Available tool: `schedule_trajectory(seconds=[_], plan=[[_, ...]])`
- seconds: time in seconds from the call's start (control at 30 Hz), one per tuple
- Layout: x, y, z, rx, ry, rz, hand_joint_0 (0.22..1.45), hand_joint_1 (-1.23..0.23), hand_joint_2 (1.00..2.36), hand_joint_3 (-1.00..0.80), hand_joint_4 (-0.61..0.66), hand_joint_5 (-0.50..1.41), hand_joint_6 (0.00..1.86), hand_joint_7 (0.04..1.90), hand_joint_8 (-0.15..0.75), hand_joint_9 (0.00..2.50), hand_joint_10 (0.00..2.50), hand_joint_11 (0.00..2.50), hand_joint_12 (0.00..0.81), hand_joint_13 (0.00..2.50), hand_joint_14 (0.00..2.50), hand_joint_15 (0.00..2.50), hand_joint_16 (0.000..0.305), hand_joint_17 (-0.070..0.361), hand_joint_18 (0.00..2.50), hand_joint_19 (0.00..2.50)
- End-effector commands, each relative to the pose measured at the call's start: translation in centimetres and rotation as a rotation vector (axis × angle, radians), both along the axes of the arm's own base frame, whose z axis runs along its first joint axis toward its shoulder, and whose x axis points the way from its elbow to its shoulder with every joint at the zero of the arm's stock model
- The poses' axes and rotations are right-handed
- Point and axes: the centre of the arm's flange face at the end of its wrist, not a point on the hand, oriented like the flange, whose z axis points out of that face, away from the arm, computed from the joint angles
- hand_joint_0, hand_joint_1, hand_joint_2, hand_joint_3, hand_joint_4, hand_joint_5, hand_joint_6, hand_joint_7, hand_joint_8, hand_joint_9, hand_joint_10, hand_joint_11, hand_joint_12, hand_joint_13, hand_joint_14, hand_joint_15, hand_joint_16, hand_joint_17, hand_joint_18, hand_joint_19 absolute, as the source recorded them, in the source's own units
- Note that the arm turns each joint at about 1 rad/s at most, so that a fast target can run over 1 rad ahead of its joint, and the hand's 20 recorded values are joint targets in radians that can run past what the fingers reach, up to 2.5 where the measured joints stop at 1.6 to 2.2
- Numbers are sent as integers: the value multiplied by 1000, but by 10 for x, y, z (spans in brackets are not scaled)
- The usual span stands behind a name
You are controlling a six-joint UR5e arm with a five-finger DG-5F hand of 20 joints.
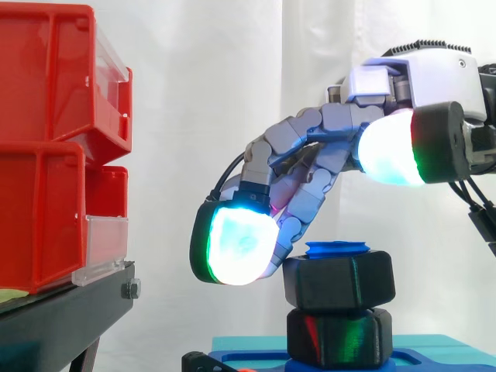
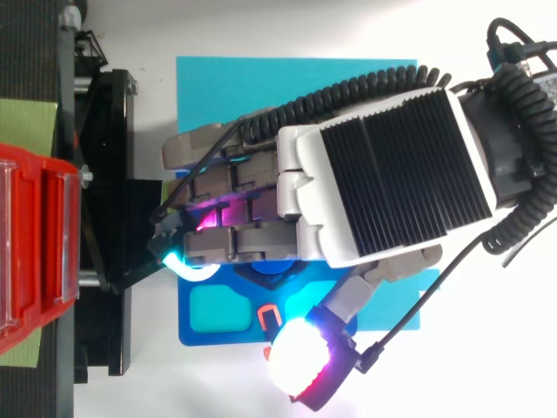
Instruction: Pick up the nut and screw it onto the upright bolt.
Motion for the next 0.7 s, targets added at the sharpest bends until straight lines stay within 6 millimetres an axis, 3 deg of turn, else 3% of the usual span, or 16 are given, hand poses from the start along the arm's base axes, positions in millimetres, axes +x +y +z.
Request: schedule_trajectory(seconds=[0.0, 0.27, 0.67], plan=[[-1, -6, 0, -9, -2, 2, 498, -158, 1000, -500, 242, -93, 503, 772, 282, 1051, 0, 0, 273, 677, 0, 0, 29, 64, 341, 6], [-3, -13, -3, -19, -1, 7, 501, -163, 1000, -500, 260, -75, 504, 864, 282, 1051, 0, 0, 276, 690, 0, 0, 28, 64, 345, 0], [-10, -37, -5, -23, 3, 18, 516, -195, 1000, -500, 196, -14, 502, 1428, 294, 1104, 0, 0, 265, 728, 0, 0, 26, 58, 382, 0]])
